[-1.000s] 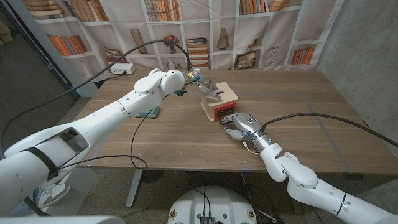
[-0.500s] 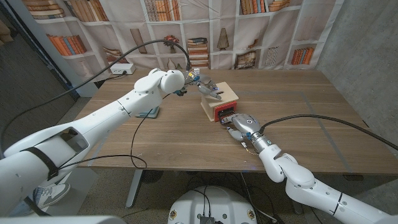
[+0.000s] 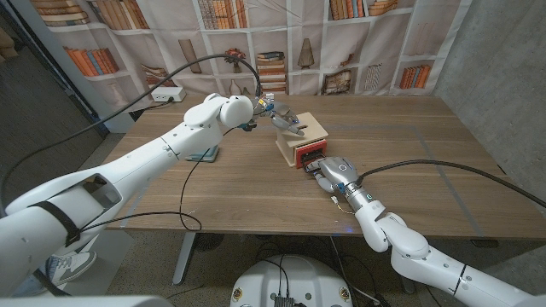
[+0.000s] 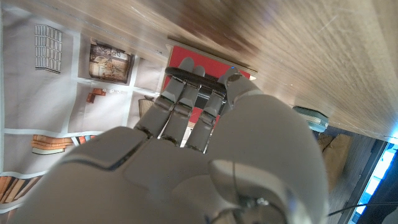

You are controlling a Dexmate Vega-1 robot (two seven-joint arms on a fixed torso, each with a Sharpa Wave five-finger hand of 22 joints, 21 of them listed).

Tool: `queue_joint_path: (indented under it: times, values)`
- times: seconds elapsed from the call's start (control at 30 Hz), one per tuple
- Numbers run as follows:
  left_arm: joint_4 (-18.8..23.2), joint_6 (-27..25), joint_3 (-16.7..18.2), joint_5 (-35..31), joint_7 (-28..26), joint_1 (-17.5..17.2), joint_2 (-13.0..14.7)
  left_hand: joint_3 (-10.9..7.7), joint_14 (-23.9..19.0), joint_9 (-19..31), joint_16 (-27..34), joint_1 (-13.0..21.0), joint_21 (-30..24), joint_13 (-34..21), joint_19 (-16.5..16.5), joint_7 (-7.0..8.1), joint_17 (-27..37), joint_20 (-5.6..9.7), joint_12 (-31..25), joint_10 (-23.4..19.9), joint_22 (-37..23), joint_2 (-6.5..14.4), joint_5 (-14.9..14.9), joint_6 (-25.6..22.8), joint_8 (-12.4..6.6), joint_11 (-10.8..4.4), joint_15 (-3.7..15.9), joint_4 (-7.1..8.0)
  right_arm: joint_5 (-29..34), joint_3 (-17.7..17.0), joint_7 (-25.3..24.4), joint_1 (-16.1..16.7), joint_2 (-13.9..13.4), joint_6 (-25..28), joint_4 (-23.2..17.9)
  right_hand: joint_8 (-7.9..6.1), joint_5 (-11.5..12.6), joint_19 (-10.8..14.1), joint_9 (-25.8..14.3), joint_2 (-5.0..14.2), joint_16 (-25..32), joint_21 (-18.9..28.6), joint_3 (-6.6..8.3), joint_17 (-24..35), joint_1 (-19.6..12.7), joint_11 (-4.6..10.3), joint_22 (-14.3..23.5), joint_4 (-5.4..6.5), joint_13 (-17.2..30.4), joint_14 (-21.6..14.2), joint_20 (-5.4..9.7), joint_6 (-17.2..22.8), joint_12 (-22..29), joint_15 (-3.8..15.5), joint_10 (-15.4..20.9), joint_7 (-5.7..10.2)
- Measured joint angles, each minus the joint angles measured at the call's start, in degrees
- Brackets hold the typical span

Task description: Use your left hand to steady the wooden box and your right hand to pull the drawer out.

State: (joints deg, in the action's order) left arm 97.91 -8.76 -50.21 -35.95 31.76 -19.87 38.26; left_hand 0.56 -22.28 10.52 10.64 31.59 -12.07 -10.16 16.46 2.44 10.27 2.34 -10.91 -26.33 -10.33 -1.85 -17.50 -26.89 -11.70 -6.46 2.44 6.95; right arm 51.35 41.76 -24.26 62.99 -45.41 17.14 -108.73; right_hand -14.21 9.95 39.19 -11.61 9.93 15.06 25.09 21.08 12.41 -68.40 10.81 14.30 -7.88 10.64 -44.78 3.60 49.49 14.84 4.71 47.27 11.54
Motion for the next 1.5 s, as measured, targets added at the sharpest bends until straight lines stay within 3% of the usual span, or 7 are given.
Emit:
queue_joint_path:
  times: [0.13,0.53,1.5]
  values:
    - [0.00,-0.04,0.05,0.12,0.00,0.01,0.00,0.07,0.00,0.03,0.00,-0.01,0.00,0.00,0.00,0.00,0.02,0.00,-0.11,0.00,0.00,0.00,0.00,0.00,0.01,0.00,0.00,-0.08,-0.11,0.00,-1.74,0.00,0.07,-0.65,0.54,0.00,0.00,0.20,0.00,0.07,0.00,1.65,0.03,-0.01,-0.35,-0.05,0.60,1.28,0.00,-1.44,0.20,2.13,0.00,0.66,2.10,-0.09]
    - [-0.09,-0.11,0.06,0.50,0.01,0.15,-0.04,0.07,0.00,0.03,0.00,-0.60,0.00,-0.01,0.00,0.01,0.04,0.00,-0.15,-0.17,0.00,0.60,0.00,-0.02,0.17,0.02,0.00,-0.07,-0.33,-0.56,-3.32,1.45,-0.27,-0.79,0.10,0.56,-0.02,0.16,0.01,0.82,-0.68,2.55,0.28,-0.16,0.44,-0.06,1.01,2.77,-0.01,-1.52,0.18,2.83,-0.01,0.74,3.33,-0.20]
    - [-2.15,0.85,-0.78,0.92,-0.17,1.45,-1.01,0.62,0.00,-0.02,-0.11,0.24,0.00,-0.02,0.00,0.01,0.00,0.00,0.01,-0.36,0.00,0.55,-0.30,-0.03,-0.03,0.01,0.01,-0.16,-1.60,-3.26,-5.40,9.05,-3.33,4.28,-5.44,0.90,-0.03,-1.00,-0.53,0.59,-1.99,3.78,0.68,-0.96,0.86,0.36,0.44,3.16,-0.02,-2.76,0.07,3.54,-0.70,1.15,5.57,-0.29]
